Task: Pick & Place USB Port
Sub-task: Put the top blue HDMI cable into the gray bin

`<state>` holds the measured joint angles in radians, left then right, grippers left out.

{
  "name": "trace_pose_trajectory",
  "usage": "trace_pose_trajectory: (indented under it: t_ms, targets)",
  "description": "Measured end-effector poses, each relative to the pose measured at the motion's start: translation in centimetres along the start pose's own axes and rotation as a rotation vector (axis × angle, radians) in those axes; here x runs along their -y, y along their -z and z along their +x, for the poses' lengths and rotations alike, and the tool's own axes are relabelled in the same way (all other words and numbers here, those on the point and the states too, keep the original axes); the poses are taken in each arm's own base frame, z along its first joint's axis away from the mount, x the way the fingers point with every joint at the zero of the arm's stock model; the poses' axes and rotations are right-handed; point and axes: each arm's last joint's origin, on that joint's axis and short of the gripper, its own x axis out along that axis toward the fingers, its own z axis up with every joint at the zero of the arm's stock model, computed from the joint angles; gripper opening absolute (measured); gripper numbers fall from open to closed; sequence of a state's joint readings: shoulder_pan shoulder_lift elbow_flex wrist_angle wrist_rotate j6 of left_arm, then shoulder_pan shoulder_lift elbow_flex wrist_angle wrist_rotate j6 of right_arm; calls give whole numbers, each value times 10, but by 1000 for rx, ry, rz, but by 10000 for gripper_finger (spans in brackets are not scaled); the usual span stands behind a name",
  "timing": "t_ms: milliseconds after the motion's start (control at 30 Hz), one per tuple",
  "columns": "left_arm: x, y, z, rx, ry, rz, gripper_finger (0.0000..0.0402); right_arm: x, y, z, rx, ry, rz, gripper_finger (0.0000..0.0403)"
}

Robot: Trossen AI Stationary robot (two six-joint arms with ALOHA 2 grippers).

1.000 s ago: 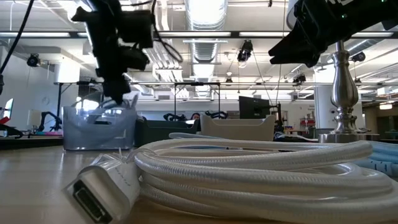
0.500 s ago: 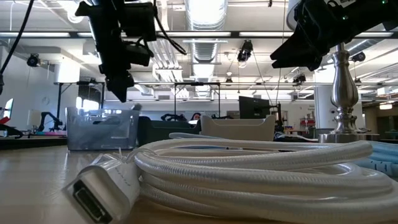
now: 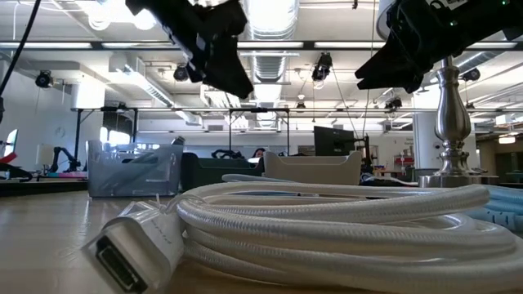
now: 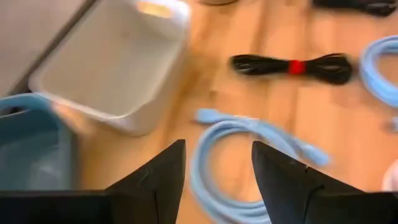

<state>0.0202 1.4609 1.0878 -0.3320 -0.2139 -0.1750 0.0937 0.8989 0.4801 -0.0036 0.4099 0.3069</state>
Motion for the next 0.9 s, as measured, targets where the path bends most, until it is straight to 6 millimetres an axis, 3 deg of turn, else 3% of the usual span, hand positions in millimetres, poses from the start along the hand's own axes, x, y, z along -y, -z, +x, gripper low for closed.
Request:
trace_pose_trajectory:
  t_ms: [333, 700, 900]
  targets:
    - [18, 23, 50, -123, 1, -15, 188, 0, 0, 0, 0, 0, 0, 205]
    - [9, 26, 111, -220, -63, -44, 188, 0, 0, 0, 3, 0, -2, 205]
    - [-4, 31, 123, -308, -108, -52, 188, 0, 0, 0, 1, 1, -3, 205]
